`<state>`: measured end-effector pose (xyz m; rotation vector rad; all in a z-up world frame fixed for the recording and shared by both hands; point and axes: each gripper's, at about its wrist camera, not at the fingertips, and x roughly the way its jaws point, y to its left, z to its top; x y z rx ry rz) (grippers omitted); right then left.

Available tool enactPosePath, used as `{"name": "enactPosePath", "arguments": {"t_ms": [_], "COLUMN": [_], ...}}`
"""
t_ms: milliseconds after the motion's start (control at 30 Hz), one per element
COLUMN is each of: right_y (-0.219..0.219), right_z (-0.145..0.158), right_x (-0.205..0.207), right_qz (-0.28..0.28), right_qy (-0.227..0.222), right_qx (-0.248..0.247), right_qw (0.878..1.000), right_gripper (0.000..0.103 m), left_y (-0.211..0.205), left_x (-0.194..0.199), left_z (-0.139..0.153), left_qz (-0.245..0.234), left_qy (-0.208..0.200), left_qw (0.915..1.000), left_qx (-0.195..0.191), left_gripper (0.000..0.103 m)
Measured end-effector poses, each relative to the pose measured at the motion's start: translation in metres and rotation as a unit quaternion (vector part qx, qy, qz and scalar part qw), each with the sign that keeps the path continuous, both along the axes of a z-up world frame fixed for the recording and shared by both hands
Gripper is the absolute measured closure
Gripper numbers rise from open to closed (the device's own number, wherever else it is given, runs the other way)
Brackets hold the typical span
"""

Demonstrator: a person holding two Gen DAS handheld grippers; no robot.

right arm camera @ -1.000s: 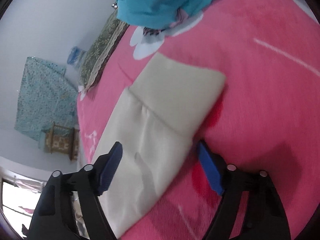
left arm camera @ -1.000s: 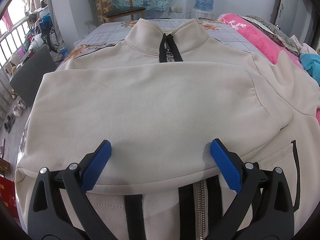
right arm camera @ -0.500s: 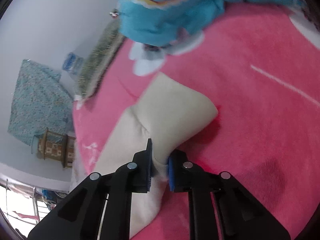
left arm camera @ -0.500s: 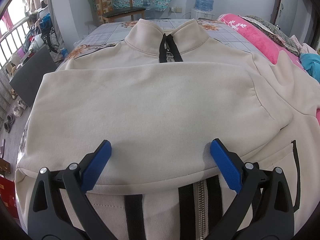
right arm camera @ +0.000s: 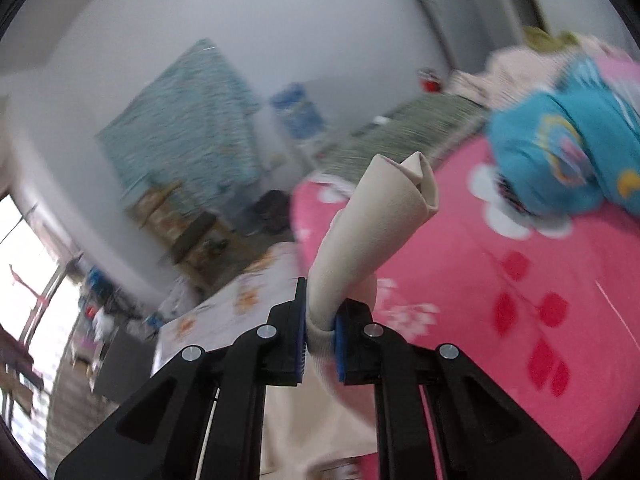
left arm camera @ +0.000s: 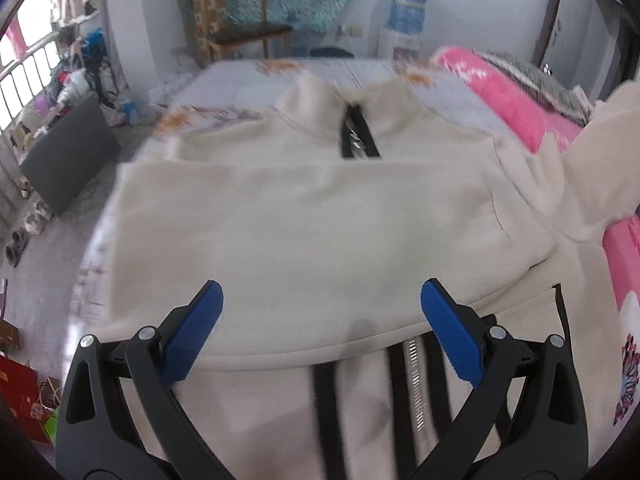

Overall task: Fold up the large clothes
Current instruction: 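Grasp the sleeve cuff with the right tool and lay it across the jacket body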

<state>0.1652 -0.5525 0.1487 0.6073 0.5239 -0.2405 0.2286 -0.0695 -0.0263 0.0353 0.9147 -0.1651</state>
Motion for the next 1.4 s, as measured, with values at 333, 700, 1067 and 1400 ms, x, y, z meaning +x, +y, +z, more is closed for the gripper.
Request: {"name": "enactPosePath", "arguments": {"t_ms": [333,700,1067,1400], "right_y": [0.176,0.395,0.352,0.176], "right_z": [0.050,-0.042,-0.143,-0.158], "right_x": [0.037,0.071,0.062,0.013], "right_qz": [0.122,0.320,0.326,0.134], "right_qy": [-0.035,0.030,0.144,0.175], "right_qx": [-0.075,-0.111,-0.008,-0.044], "right_qw": [0.989,0.941,0.934,0.974], "right_gripper": [0.092,0.084,0.051,0.050], "left_y": [0.082,0.140,0.152,0.117], "left_x": [-0.013,-0.032,-0.031,0.010], "left_z": [-0.015,-0.023,-0.005,-0.022], "left_qz": [0.048,0.045,0.015,0.036], "left_qy": [0.019,0.027,0.026,0.037], "left_qw": [0.9980,0.9929,0.9787,0.9922], "left_qx": [-0.036,-0.107,-0.203,-0.113], "left_gripper": [0.047,0.070,0.070,0.070]}}
